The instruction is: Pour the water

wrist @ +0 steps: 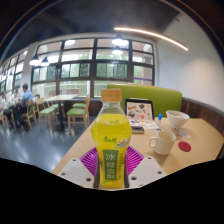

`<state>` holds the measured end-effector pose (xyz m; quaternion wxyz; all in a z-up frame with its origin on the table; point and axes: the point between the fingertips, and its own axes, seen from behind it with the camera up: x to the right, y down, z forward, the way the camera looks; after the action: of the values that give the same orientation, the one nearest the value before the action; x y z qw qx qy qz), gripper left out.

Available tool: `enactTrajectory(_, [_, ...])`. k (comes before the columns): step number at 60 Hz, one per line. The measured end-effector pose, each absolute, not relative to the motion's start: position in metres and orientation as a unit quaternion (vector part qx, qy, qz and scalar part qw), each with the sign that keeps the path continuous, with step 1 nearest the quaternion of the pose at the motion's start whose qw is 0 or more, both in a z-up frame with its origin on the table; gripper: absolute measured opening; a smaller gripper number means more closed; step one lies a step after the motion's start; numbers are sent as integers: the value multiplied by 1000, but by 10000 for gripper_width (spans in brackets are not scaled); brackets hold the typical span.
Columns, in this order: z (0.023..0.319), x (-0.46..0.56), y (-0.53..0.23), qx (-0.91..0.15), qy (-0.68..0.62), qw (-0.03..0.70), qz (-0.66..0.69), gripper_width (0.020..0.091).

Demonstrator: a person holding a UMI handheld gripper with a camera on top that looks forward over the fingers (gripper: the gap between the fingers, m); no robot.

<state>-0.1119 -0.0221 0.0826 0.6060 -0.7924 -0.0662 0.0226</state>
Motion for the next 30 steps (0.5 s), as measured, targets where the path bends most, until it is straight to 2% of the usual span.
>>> enactTrajectory(4, [89,-107,1,-789,-32,607,82,334])
enactTrajectory(12, [130,-107,25,-751,108,597,258,332])
enactTrajectory(13, [124,-102,42,-741,122,596,285,332])
enactTrajectory(21, [154,-102,56,-654,283,501,491,332])
enactTrajectory(22, [146,-93,71,-641,289,491,514,330])
enactTrajectory(27, [154,-78,86,-574,349,443,594,329])
enactTrajectory(28, [167,-81,72,-562,367,432,603,329])
enactTrajectory(30, [160,-71,88,-538,379,421,624,330])
